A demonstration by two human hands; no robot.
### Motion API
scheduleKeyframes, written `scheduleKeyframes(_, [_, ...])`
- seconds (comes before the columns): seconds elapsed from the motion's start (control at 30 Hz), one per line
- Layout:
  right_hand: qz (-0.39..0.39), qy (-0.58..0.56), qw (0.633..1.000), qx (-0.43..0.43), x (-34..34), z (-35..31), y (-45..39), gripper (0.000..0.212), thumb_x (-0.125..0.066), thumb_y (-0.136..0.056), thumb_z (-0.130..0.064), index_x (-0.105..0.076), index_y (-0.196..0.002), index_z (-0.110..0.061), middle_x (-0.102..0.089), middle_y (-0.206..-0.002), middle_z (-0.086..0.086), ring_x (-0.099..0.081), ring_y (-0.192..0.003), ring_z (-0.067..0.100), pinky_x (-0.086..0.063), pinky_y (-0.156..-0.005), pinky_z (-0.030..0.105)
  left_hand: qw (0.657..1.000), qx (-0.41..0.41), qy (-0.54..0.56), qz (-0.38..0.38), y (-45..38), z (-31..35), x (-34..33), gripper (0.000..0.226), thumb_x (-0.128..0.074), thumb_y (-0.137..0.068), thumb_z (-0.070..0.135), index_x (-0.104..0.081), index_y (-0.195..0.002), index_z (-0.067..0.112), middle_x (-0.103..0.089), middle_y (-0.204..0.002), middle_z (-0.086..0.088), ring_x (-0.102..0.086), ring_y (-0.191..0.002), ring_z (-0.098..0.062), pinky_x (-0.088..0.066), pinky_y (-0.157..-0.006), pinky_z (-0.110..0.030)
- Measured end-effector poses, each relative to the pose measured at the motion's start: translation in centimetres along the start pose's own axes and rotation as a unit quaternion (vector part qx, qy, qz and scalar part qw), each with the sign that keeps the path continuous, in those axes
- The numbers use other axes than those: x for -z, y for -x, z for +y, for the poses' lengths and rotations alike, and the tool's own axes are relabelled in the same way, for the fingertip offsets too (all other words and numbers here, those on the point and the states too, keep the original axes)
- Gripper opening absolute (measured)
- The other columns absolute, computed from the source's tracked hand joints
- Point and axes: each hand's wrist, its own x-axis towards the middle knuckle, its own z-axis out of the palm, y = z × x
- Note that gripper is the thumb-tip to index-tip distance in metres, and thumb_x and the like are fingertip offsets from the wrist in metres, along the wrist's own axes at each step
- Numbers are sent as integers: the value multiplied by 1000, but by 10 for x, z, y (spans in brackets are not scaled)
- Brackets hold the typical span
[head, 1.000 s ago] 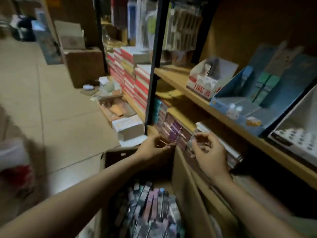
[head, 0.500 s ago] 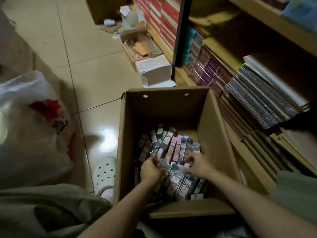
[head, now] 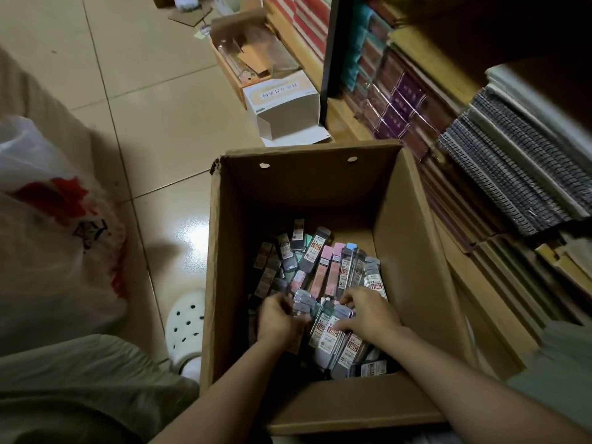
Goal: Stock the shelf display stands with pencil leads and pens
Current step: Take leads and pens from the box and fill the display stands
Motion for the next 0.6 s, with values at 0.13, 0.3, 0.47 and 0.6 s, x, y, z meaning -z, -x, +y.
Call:
scheduleKeyframes(0.13, [20,-19,999,-26,0,2,5,40,-83,-74,-36,-61,-102,-18,-64,-103,-2,-60,-92,14,-53,-82,36,999,-23,21,29,-3,2,0,23,-77,-79,9,-59,-93,11,-68,-94,-4,-65,-85,-17,-54,-78,-33])
scheduleKeyframes(0.3, [56,-148,985,-73,7,2,10,28,-77,-82,-18,-54,-98,-21,-63,-92,-2,-65,-77,17,-58,-72,39,990,-101,46,85,-6,12,-2,7,-63,-91,16,-56,-93,19,-64,-88,5,-62,-82,-6,-47,-61,-19])
scheduleKeyframes(0.47, [75,-261,962,-37,36,-4,10,20,-66,-90,-12,-56,-93,-29,-59,-97,-1,-64,-63,17,-59,-60,33,979,-155,97,95,-8,25,-5,4,-50,-99,27,-54,-98,29,-67,-86,5,-67,-77,-8,-54,-61,-25])
scheduleKeyframes(0.6, [74,-273,959,18,66,-18,7,24,-69,-88,-8,-62,-92,-30,-64,-98,6,-65,-65,21,-60,-71,46,961,-84,260,-46,-6,39,-7,16,-39,-103,26,-54,-107,23,-68,-80,-9,-67,-64,-19,-56,-60,-35])
